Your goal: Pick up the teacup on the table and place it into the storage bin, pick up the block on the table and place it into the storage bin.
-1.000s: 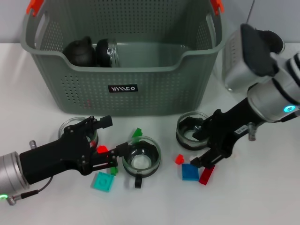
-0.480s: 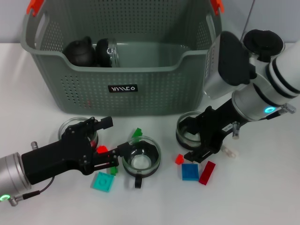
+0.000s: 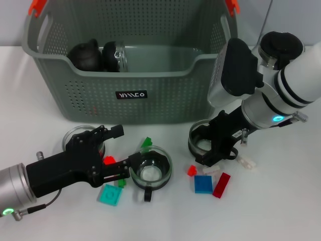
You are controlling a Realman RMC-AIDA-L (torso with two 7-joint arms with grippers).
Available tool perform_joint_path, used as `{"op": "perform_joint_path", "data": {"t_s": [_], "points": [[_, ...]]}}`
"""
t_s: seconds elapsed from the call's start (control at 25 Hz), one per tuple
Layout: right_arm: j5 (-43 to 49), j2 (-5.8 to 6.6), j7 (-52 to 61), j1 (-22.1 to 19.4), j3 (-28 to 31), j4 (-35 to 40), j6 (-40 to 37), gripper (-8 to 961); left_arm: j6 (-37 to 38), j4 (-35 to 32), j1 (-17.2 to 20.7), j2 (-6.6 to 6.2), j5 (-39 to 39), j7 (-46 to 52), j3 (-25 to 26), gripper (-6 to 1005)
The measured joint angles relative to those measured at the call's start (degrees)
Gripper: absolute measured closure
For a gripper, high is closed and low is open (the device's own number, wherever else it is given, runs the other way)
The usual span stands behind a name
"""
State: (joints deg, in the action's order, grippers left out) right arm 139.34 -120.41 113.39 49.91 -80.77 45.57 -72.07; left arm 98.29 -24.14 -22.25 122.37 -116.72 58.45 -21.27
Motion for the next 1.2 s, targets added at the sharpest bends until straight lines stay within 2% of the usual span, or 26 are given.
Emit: {"op": "perform_joint_path", "data": {"t_s": [0.48,0.68,0.92,1.04,1.2], "points": [[0.59,-0.14,2.62,0.38,-5.03,-1.19,2.92,376,0.03,0.06,0.28,-0.25,0.00,0.00,0.16,121],[0.56,-0.09,2.51,0.33,-5.64,-0.53,1.70,605,0.06,0.06,0.37,-0.34,0.00,0.00,0.72,122],[-0.22,-0.08,2.80,-2.27,-4.72,6.34,-3.68,846,0.21,-0.11,0.38,-0.38,-0.13,0.02,0.72,123],[-0.69,0.02,3.81,-4.07,-3.96,11.15,-7.47,892,0.52,-0.25,0.39,-0.43,-0.24,0.09,0.71,123],[-2.21,0.09,5.67,-6.35,-2.24,18.89,-15.20,893,0.87,-0.68,0.91,-0.54,-0.47,0.27,0.55,124]]}}
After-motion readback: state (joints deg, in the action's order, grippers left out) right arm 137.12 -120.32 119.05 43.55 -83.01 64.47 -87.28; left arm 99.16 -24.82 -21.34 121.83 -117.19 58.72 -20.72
